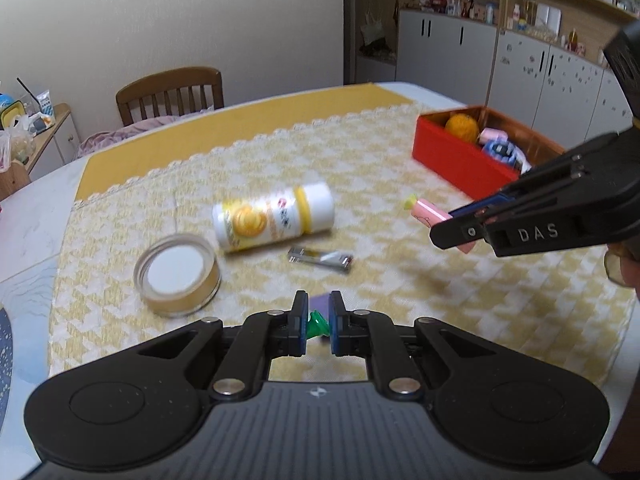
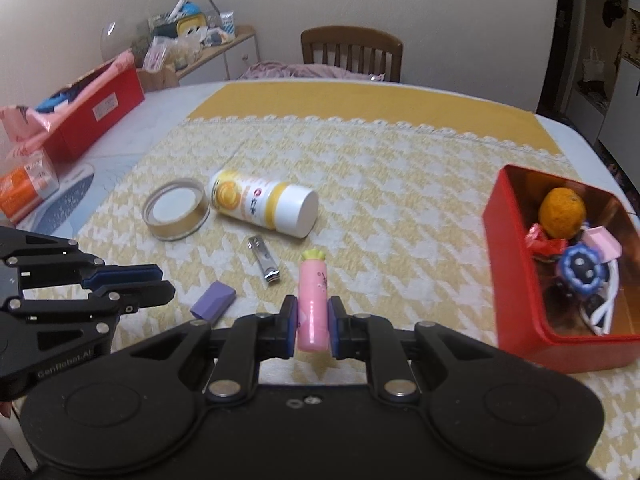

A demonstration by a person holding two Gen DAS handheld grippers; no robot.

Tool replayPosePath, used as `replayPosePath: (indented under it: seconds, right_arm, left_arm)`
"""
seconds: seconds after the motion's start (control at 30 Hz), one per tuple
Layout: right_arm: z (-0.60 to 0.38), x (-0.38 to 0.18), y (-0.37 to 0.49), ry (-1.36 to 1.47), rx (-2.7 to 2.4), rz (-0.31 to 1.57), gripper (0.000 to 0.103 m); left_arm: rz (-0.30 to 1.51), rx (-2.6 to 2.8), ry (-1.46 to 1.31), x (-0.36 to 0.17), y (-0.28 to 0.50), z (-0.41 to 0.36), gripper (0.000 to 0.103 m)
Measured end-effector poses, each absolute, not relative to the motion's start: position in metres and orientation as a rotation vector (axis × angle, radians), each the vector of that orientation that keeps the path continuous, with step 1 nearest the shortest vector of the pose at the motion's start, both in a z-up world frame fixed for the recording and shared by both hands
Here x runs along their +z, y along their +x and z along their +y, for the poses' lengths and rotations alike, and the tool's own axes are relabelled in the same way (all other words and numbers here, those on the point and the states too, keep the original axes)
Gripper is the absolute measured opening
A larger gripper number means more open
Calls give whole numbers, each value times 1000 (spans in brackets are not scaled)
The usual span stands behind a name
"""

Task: Organize rigid objects
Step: 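Carry the green piece and pink lighter over the red tin with both tools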

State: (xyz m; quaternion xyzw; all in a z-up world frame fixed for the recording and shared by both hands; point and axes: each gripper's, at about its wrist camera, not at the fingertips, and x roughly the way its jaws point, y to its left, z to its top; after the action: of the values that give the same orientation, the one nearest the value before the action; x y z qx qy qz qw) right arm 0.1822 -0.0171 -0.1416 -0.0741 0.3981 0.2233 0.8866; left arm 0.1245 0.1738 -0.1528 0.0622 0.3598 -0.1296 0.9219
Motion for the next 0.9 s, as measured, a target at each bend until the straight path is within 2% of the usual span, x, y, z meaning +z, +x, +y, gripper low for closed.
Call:
replayPosePath:
  seconds: [0.5, 0.9]
  right_arm:
    - [-85, -95, 190, -83, 402, 742, 15]
    - [-158, -85, 217, -53, 355, 718, 15]
  left_arm:
    - [638, -339, 131, -105, 152, 121, 10]
    - [595, -391, 144, -86, 187, 49, 10]
